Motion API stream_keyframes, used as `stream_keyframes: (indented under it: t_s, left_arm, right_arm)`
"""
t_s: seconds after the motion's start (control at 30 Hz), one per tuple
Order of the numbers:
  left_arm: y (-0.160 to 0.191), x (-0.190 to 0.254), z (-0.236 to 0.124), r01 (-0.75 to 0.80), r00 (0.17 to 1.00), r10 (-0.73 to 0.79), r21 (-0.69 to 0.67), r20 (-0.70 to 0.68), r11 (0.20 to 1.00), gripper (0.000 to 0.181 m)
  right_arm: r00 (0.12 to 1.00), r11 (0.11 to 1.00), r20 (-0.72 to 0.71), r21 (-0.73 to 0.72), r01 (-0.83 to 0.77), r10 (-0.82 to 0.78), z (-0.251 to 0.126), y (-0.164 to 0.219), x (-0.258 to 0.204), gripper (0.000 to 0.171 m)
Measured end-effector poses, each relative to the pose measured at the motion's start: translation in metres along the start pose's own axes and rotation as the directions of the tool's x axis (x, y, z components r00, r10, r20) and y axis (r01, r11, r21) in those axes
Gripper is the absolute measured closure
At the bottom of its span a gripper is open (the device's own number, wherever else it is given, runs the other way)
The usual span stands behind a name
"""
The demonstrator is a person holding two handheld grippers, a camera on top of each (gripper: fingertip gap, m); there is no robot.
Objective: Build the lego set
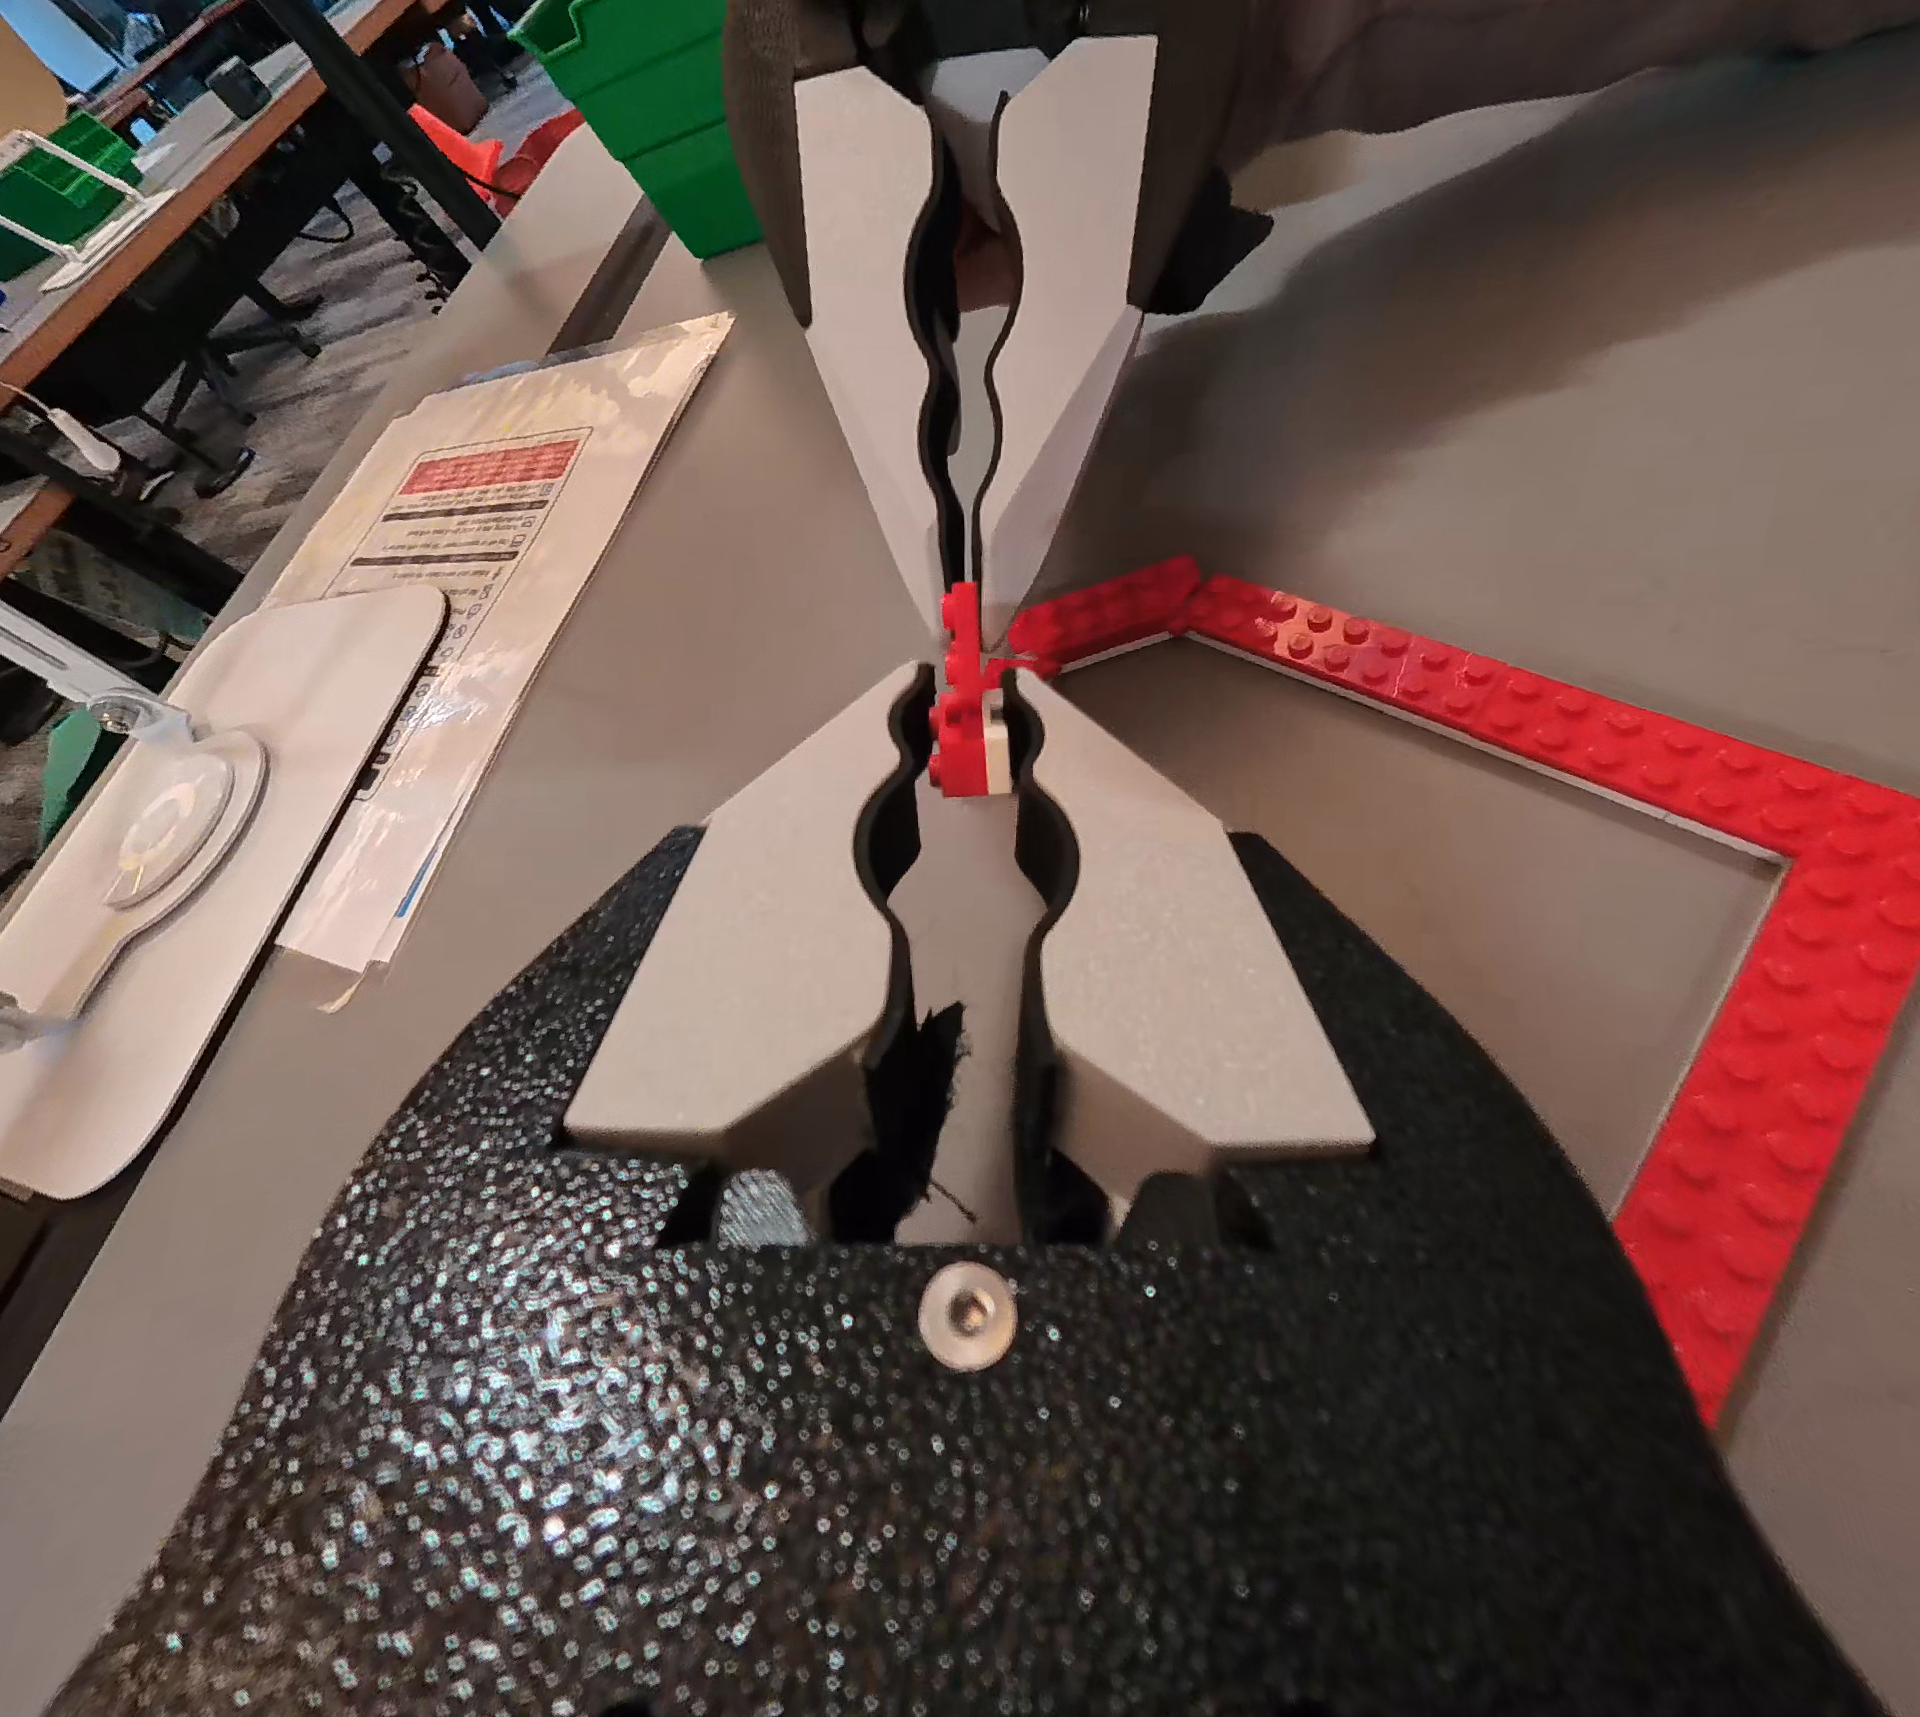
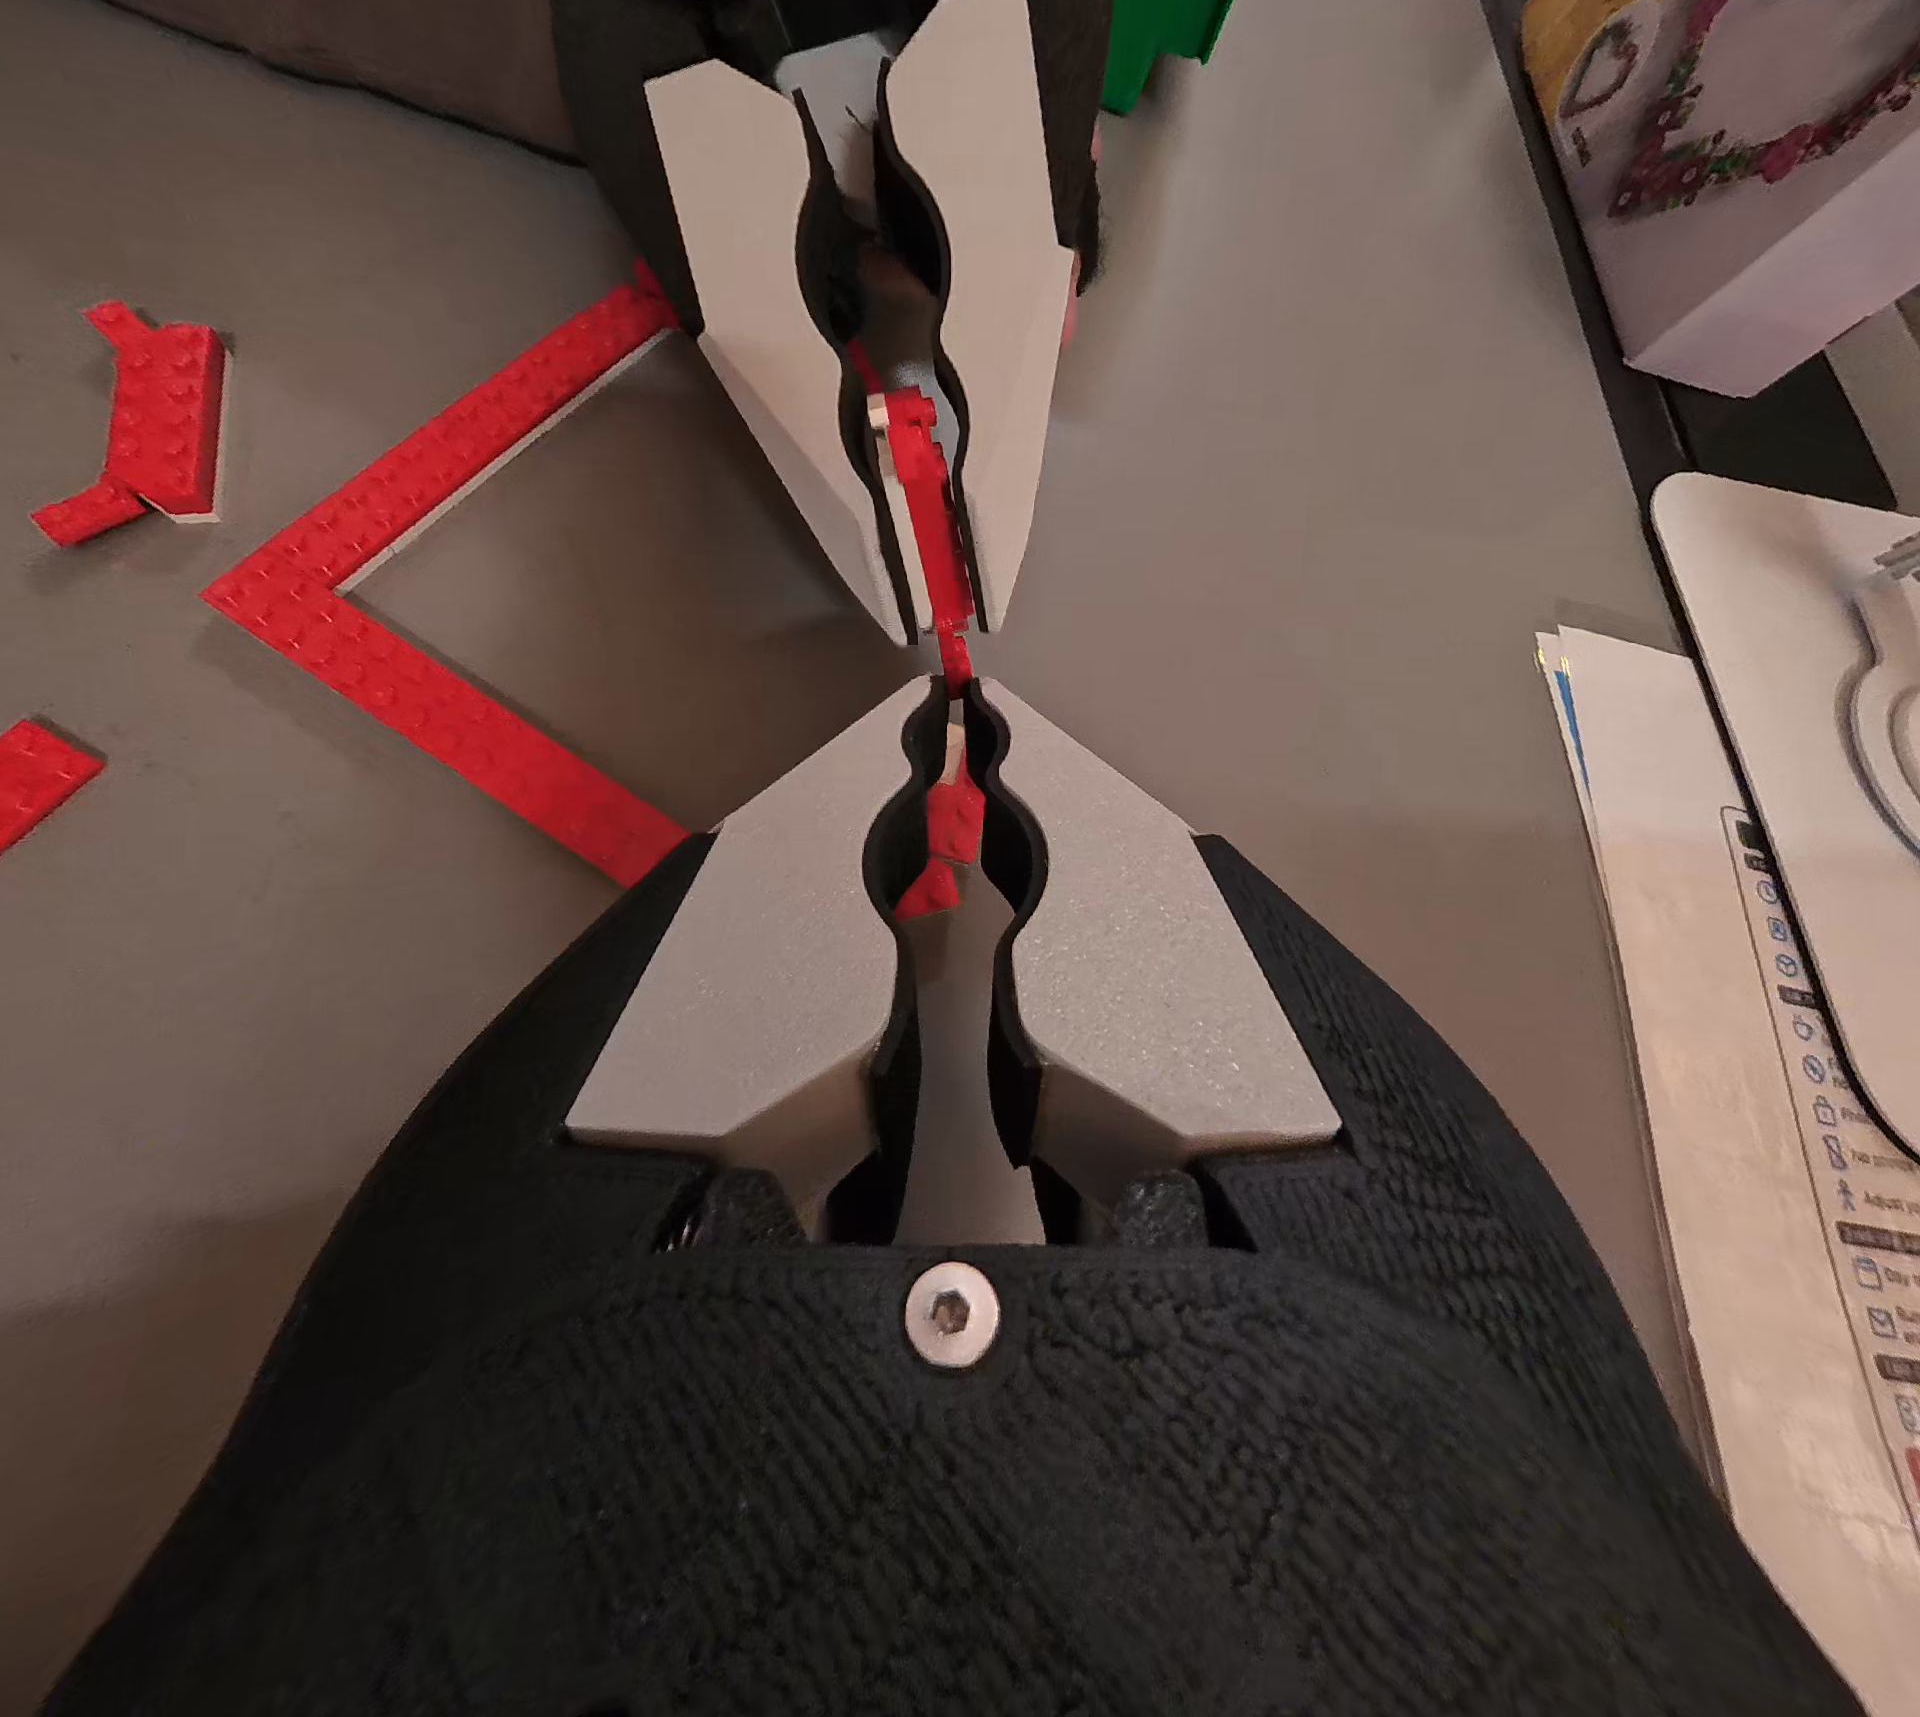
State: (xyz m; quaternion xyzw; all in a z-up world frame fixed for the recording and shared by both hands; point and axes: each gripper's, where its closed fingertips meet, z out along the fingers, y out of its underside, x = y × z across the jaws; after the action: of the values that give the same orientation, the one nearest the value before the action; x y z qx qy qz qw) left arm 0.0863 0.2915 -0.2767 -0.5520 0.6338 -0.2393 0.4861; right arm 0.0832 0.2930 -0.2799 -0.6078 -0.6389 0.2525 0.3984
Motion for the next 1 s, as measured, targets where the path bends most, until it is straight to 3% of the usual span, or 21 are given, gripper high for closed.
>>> stream_keyframes:
  t_s: [0.53,0.73,0.83,1.0]
  left_arm:
    - [0.008,-0.001,-0.002,-0.004,1.000,0.004,-0.011,-0.007,1.000,0.170]
    - [0.008,-0.002,-0.005,-0.002,1.000,0.002,-0.005,-0.011,1.000,0.171]
    - [0.007,-0.007,-0.006,-0.066,0.997,0.066,-0.021,0.035,0.998,0.171]
    - [0.012,-0.003,-0.005,-0.205,0.977,0.209,-0.077,0.049,0.976,0.171]
  right_arm:
    - [1.000,1.000,0.007,-0.008,-0.018,0.018,0.000,0.009,0.001,0.170]
    - [0.995,0.995,0.022,0.018,-0.094,0.094,0.001,0.008,0.002,0.169]
    - [0.965,0.967,0.073,-0.035,-0.251,0.253,0.003,0.018,0.000,0.138]
    - [0.959,0.949,0.050,-0.165,-0.269,0.280,0.010,0.038,-0.002,0.140]
